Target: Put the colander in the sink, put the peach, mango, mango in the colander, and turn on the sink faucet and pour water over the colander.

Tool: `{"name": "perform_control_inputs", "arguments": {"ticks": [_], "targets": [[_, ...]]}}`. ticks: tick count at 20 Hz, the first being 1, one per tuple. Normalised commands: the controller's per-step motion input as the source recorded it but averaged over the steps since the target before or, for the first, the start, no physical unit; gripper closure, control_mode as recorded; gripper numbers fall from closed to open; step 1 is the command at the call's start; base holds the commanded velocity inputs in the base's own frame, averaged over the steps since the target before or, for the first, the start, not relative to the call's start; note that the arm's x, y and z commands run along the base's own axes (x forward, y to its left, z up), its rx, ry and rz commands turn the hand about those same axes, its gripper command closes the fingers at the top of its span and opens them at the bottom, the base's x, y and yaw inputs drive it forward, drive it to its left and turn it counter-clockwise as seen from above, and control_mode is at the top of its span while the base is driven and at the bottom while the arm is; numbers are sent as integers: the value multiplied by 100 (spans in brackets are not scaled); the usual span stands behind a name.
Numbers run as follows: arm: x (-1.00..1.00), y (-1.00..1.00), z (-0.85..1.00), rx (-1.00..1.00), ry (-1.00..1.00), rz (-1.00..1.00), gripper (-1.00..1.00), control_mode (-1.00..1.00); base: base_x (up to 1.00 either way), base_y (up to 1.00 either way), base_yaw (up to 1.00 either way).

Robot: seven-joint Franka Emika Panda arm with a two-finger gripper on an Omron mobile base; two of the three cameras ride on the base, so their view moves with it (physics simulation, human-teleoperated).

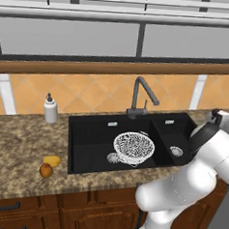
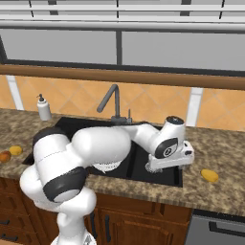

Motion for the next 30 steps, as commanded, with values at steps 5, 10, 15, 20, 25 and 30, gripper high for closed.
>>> {"name": "perform_control_inputs", "arguments": {"ticks": [5,10,15,20,25,30], "targets": [[30,-19,-2,0,0,41,-100,-100,0,0,0],[22,-27,-1,0,0,20,-100,-100,0,0,0],[11,-37,0,0,0,0,-100,-100,0,0,0],[12,-33,0,0,0,-2,-100,-100,0,0,0],[5,-44,-3,0,0,0,-100,-100,0,0,0],[0,-27,-8,0,3,0,-100,-100,0,0,0]]}}
